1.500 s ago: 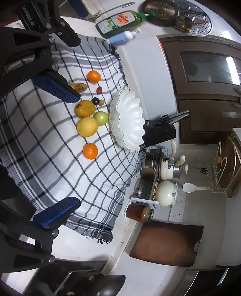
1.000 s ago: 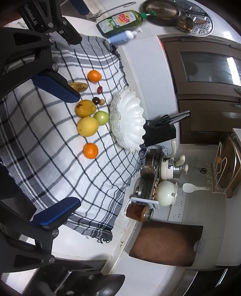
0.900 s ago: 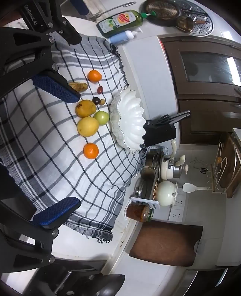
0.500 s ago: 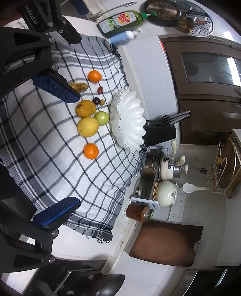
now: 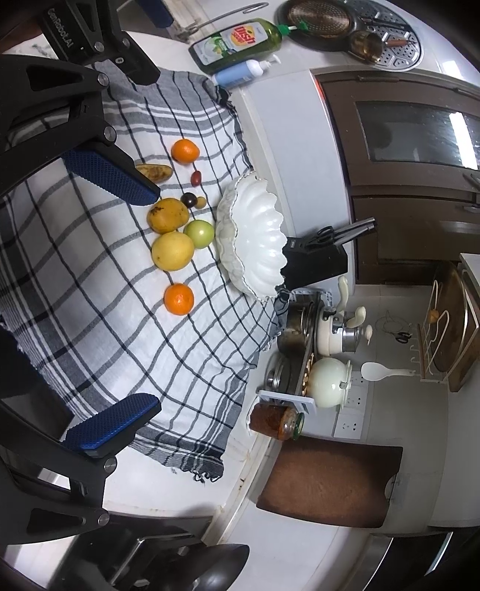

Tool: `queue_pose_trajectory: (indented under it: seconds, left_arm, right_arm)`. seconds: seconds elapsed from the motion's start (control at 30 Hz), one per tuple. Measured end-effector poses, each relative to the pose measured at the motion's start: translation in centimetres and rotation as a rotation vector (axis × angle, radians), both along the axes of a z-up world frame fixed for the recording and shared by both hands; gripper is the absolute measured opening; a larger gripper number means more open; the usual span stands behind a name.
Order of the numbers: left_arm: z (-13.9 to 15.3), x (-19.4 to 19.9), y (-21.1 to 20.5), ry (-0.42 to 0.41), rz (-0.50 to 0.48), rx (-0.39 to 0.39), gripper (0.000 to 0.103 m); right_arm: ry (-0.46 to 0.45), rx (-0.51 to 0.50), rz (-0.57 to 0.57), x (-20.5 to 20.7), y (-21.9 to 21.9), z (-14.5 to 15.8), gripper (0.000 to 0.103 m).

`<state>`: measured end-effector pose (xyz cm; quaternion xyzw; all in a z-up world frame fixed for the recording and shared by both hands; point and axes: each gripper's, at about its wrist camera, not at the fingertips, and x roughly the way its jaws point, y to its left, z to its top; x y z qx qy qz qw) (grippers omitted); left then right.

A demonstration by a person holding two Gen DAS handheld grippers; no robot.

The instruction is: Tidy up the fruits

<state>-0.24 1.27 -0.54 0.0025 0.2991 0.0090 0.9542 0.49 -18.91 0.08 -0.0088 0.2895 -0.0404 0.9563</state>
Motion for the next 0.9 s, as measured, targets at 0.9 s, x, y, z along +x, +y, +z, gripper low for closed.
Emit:
queue_pose_trajectory:
  seconds: [0.9]
  left_arm:
    - [0.26,-0.10,0.03,-0.004,0.001,0.001,0.103]
  right_arm:
    - [-0.011,0.001,-0.001,-0.37,-0.30,0.46,0.103]
